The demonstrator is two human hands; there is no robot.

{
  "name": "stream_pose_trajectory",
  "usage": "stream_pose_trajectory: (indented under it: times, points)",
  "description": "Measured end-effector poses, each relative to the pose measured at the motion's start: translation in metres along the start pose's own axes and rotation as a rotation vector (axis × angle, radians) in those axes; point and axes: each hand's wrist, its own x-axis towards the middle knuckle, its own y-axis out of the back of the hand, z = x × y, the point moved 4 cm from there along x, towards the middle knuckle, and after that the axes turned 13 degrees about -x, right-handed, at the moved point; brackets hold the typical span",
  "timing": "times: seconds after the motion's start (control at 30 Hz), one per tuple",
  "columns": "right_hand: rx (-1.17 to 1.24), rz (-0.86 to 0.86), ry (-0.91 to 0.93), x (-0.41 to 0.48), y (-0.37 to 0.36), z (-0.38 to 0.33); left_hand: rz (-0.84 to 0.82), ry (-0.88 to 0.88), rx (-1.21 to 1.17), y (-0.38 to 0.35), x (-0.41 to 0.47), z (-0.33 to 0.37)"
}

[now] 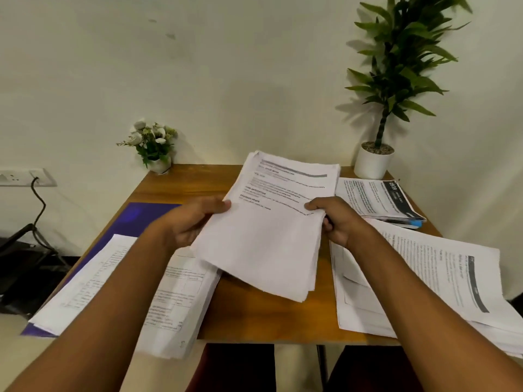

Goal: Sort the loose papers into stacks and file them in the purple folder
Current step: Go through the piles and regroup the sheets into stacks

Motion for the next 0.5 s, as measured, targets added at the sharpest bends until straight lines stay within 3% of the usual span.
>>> stream_pose_trajectory:
  times: [0.13, 0.33, 0.5]
  points:
    - [0.232, 0.079, -0.029, 0.018, -0.036, 0.014, 0.05, -0.144, -0.312, 0.04, -0.008, 0.011]
    - [0.465, 0.012, -0.067, 0.038, -0.121, 0.023, 0.144, -0.253, -0.249, 0.082, -0.005, 0.001]
    - [0.431, -0.014, -0.025, 0.061, -0.174, 0.033, 0.438, -0.304, -0.068, 0.132, 0.013, 0.02]
